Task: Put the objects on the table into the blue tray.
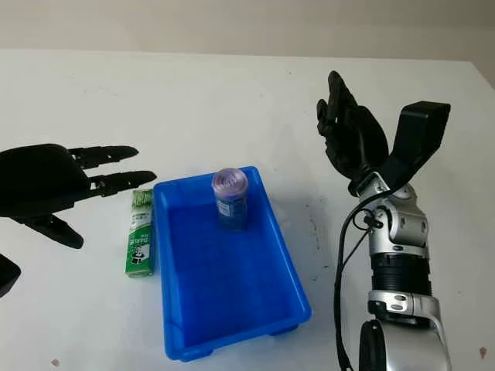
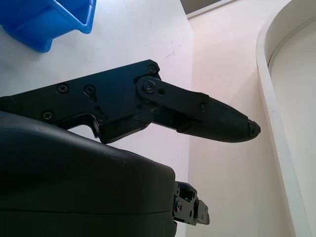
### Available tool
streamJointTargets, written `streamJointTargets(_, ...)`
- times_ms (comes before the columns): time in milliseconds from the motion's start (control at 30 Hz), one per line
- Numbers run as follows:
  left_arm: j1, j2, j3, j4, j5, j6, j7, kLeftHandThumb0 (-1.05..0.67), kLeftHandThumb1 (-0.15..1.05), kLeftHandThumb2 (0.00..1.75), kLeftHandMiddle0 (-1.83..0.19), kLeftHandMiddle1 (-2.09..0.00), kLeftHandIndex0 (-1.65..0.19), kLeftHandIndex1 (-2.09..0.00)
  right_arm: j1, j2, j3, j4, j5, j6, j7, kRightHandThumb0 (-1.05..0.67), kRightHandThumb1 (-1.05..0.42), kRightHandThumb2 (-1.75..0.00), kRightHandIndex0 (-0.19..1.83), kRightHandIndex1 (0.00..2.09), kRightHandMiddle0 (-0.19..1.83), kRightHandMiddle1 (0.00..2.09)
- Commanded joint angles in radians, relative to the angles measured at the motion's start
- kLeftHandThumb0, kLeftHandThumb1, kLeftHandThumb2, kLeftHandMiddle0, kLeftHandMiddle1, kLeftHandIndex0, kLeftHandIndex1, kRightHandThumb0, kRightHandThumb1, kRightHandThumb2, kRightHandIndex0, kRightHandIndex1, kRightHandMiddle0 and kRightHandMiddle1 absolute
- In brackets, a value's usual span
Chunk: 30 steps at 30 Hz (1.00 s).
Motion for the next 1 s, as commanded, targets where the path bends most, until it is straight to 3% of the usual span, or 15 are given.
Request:
streamJointTargets(0, -0.020, 0.007, -0.008, -0.007, -0.006, -0.010, 0.001, -0.71, 1.00, 0.06, -0.05, -0.06, 0.00, -0.07, 0.002, -0.004, -0.008, -0.024, 0.008, 0.005, 0.000, -0.77, -1.05, -0.72, -0.19, 0.00, -0.19, 0.00)
streamJointTargets(400, -0.030, 0.020, -0.014, -0.030, 0.004, -0.078, 0.007, -0.66, 0.99, 0.06, -0.05, -0.05, 0.02, -0.05, 0.003, -0.008, -0.006, -0.019, 0.014, -0.004, 0.008, -0.76, -1.05, -0.72, -0.19, 0.00, -0.19, 0.00)
streamJointTargets(767, -0.028, 0.044, -0.010, -0.147, 0.130, -0.171, 0.043, -0.61, 0.98, 0.05, -0.04, -0.05, 0.01, -0.05, 0.001, -0.002, -0.009, -0.019, 0.022, -0.001, 0.001, -0.76, -1.05, -0.72, -0.19, 0.00, -0.19, 0.00)
streamJointTargets(967, -0.024, 0.045, -0.009, -0.153, 0.186, -0.227, 0.107, -0.58, 1.04, 0.10, -0.05, -0.06, 0.00, -0.06, -0.002, 0.001, -0.011, -0.012, 0.030, -0.004, 0.001, -0.76, -1.05, -0.72, -0.19, 0.00, -0.19, 0.00)
